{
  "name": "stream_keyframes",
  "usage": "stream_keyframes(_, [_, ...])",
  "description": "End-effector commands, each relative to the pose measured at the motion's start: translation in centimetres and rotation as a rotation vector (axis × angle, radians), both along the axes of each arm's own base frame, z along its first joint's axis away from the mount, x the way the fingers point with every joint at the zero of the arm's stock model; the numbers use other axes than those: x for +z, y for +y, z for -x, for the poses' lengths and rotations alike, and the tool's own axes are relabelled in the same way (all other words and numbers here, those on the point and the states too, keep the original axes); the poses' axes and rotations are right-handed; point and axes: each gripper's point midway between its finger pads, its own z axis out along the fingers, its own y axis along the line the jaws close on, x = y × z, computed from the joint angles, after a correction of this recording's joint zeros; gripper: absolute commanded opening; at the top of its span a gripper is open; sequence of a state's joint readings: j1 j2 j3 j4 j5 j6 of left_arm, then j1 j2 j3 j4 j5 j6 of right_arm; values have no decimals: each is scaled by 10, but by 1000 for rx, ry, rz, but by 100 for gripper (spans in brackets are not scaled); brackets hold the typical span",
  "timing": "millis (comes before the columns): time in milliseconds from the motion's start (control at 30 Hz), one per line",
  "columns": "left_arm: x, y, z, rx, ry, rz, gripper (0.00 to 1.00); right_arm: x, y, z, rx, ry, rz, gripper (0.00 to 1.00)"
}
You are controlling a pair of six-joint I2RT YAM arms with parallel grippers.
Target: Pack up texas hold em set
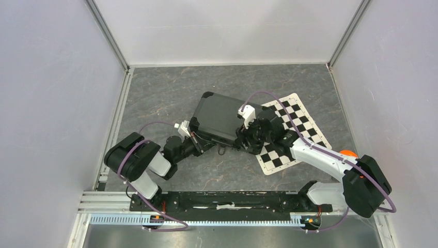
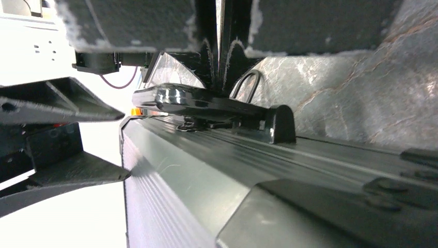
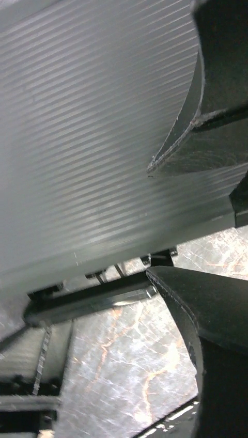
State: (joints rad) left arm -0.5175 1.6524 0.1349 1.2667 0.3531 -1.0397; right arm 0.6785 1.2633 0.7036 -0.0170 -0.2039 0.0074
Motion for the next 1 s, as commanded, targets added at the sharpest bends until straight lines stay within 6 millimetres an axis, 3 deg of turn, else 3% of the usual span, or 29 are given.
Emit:
stream_keyframes(0, [20,-7,-6,-16,-50,32,3,-25,5,35,153,90,94,78])
stream_keyframes(100, [22,-8,-8,-17,-55,29,3,-31,8,41,176,88,131,88])
stream_keyframes(500, [25,-7,-8,-14,-61,23,3,-50,8,35,96,20,376,88])
stream_keyframes(967, [33,11,-3,26,-94,-107,4,-60,0,25,7,2,457,59])
